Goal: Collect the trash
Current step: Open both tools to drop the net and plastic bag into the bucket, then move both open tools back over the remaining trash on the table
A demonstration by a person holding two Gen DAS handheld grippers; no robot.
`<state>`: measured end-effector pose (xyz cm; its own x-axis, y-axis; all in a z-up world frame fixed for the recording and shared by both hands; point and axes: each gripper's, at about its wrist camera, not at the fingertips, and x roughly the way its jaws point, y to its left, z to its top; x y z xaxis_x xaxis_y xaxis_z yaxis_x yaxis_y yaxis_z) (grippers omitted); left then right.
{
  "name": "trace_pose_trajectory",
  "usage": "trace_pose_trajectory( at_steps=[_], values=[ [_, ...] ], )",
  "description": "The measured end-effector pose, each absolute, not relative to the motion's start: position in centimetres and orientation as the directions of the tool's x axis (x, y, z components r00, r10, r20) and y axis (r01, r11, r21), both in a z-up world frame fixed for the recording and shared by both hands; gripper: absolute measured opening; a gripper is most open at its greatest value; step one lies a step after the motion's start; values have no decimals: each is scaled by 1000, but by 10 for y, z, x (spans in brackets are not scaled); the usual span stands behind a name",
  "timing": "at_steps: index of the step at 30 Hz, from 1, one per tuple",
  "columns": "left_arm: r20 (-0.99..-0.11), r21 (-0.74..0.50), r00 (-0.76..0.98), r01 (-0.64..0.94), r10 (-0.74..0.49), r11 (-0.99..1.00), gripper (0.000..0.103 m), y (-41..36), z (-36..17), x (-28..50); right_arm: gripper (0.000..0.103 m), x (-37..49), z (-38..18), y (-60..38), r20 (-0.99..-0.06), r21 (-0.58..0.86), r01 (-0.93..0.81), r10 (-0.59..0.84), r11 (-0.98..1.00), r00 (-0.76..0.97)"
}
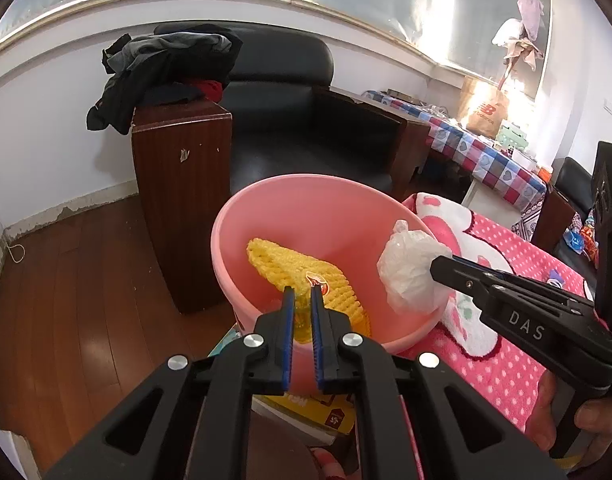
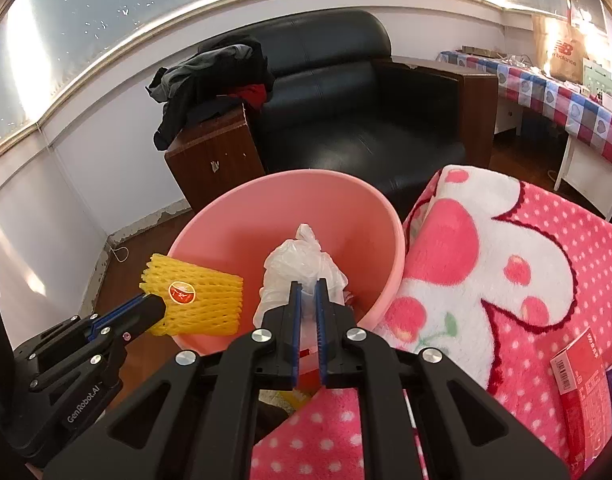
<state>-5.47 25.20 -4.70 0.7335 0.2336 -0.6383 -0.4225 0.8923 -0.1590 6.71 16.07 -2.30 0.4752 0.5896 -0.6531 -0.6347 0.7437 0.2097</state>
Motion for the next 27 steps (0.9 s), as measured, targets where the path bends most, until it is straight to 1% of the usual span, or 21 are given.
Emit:
trace_pose_trajectory(
  at_steps=[3,4,6,7,8,27],
  values=[
    [-639,-162,733,-424,232,891,9,252,-47,-55,9,66,-24,161,-656,207,-637,588,742,472],
    [-639,-162,733,-425,234,891,12,252,-47,-55,9,67,-24,162,-656,206,-639,589,741,472],
    [-640,-164,731,-429,236,888,19,252,-46,-55,15,66,-23,163,-653,208,-644,595,736,469],
    [-638,-167,733,-431,236,886,26,252,-46,-56,16,66,-23,164,-652,209,-645,597,735,468],
    [-637,-169,733,-434,238,885,29,252,-45,-57,17,66,-23,165,-651,208,-646,597,734,468],
    [-626,-203,747,-432,223,879,29,242,-34,-65,19,49,-13,142,-631,215,-649,611,730,478]
  ],
)
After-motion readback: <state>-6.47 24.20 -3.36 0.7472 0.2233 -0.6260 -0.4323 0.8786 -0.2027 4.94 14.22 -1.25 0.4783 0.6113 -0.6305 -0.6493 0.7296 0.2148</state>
